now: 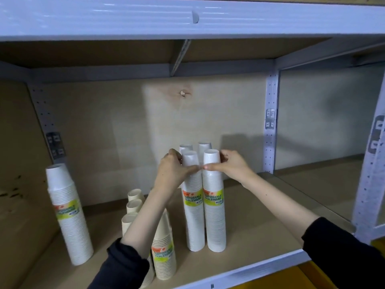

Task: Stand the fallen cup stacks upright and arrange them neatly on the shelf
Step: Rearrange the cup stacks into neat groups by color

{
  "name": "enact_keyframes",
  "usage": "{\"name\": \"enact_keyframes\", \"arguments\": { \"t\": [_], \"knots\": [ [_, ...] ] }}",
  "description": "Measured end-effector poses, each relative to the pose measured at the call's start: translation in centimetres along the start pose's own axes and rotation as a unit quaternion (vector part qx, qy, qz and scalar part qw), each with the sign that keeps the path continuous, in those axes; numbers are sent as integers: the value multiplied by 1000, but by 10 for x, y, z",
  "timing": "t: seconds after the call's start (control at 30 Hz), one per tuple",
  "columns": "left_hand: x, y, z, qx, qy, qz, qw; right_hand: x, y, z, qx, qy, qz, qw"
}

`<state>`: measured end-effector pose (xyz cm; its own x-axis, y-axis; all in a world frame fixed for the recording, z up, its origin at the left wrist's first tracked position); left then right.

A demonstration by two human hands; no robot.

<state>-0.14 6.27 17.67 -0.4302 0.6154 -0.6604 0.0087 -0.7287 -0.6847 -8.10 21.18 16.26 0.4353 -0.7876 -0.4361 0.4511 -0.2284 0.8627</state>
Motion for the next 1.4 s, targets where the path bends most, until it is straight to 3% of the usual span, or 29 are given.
{"name": "enact_keyframes", "arguments": {
  "t": [0.13, 0.23, 0.53, 0.9, 1.17, 1.4],
  "knots": [
    [0, 9, 9, -14, 103, 4, 995, 3, -17, -9, 5, 29, -19, 999],
    [0, 14, 13, -14, 132, 4, 991, 9, -25, -12, 8, 39, -16, 999],
    [-1, 15, 11, 1, 87, -16, 996, 3, -21, -6, -12, -20, -27, 999],
    [1, 12, 6, 1, 43, 8, 999, 11, -39, 1, 6, 22, 45, 999],
    [4, 13, 5, 2, 71, 12, 997, 7, -33, 1, 14, 33, -3, 999],
    [-9, 8, 2, 22, 67, 20, 997, -12, -6, 2, -23, -33, -67, 997]
  ]
}}
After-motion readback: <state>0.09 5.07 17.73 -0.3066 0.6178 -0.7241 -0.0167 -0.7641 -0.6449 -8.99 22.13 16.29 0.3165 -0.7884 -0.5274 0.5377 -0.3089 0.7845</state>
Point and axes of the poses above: each hand's wrist, its own z-axis towards the middle knuckle, its own x-axis out of the palm, y = z × x, the point moved 6 cm from there along z, towards the middle knuckle, and after that the axes turned 13 degrees about y, right-handed, at the moved point
